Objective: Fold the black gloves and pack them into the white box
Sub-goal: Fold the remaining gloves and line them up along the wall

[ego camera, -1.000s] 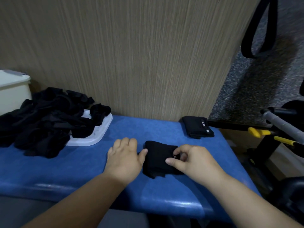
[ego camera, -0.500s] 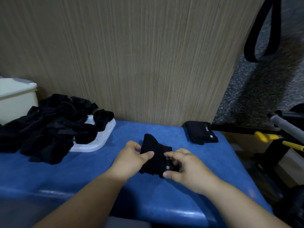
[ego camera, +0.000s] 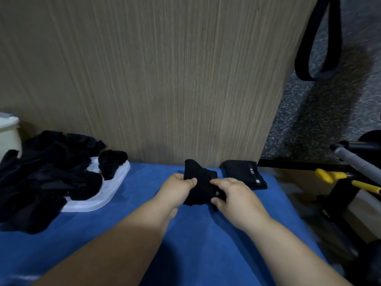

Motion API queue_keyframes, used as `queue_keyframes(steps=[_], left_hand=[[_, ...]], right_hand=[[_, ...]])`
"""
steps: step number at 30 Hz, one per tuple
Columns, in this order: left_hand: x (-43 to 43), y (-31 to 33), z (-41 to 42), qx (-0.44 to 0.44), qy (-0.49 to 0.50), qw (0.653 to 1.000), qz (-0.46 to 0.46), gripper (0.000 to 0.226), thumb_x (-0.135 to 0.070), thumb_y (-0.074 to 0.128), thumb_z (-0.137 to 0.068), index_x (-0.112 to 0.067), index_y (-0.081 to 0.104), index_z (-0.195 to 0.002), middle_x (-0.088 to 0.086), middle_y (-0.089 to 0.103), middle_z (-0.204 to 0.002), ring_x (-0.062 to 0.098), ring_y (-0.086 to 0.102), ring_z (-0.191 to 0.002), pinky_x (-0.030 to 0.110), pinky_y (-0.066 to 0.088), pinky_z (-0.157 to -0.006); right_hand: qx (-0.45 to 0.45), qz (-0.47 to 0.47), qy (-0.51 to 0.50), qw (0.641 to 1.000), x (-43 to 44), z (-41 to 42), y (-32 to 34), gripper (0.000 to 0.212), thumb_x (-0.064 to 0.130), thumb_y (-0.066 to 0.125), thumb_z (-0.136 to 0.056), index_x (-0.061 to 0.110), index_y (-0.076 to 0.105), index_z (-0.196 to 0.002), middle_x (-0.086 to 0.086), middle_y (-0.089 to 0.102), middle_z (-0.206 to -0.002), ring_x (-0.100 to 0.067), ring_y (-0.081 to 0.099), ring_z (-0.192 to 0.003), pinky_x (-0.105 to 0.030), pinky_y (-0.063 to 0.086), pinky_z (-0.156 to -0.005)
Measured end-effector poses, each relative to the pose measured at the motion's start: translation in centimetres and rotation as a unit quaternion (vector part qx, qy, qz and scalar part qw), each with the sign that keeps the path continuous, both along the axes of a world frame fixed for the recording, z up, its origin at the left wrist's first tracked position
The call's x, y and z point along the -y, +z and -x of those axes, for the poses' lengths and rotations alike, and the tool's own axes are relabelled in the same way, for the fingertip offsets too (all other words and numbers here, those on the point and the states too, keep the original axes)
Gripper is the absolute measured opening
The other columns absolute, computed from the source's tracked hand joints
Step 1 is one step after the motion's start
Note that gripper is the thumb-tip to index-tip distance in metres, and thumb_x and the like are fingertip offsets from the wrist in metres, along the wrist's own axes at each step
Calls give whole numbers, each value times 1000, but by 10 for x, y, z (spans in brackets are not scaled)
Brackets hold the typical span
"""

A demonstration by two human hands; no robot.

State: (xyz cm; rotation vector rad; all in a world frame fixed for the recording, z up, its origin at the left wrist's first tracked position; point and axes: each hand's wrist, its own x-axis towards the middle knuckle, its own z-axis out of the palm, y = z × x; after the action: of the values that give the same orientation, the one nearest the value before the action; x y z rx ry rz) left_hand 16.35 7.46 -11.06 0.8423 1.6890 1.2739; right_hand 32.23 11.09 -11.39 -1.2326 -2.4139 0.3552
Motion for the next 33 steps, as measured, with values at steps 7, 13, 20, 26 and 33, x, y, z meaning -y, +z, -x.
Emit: queue_keyframes(steps=[7,13,20,26,33], left_hand=[[-47,-5,-1,11,3,1000,-1,19,-20,57,-94,-8,58,-109,12,68,-105,26,64,-98,38,53,-88],[-68,-13,0,-273,13,961,48,51,-35,56,-93,-16,36,-136,7,57,-121,26,58,-105,33,48,-82],[-76,-33,-7,-418,-26,904,-87,53,-11,45,-95,-30,35,-144,-4,23,-152,20,26,-136,38,30,-112],[-84,-37,-18,-402,-101,909,-51,41,-25,35,-102,-22,44,-142,-4,13,-159,17,18,-144,33,22,-118],[-89,-33,-35,-431,-143,891,-13,50,-40,26,-103,-24,27,-150,-7,-1,-161,11,-7,-147,33,7,-120]], right_hand=[[58,-74,-63,994,-24,-1,5,47,39,53,-93,38,43,-139,17,50,-133,-11,26,-134,-34,20,-108],[98,-21,-82,992,-37,-3,-14,51,40,40,-99,43,23,-147,7,16,-159,-16,-3,-147,-46,-10,-117],[114,13,-99,988,-41,-3,-19,51,43,27,-101,44,11,-149,7,1,-161,-18,-8,-147,-47,-9,-117],[125,37,-137,982,-42,-5,-17,49,41,19,-102,44,8,-149,7,0,-161,-19,-6,-147,-52,-10,-115],[121,69,-181,974,-49,-10,-12,48,42,18,-102,39,13,-150,9,3,-161,-19,-6,-147,-55,-8,-115]])
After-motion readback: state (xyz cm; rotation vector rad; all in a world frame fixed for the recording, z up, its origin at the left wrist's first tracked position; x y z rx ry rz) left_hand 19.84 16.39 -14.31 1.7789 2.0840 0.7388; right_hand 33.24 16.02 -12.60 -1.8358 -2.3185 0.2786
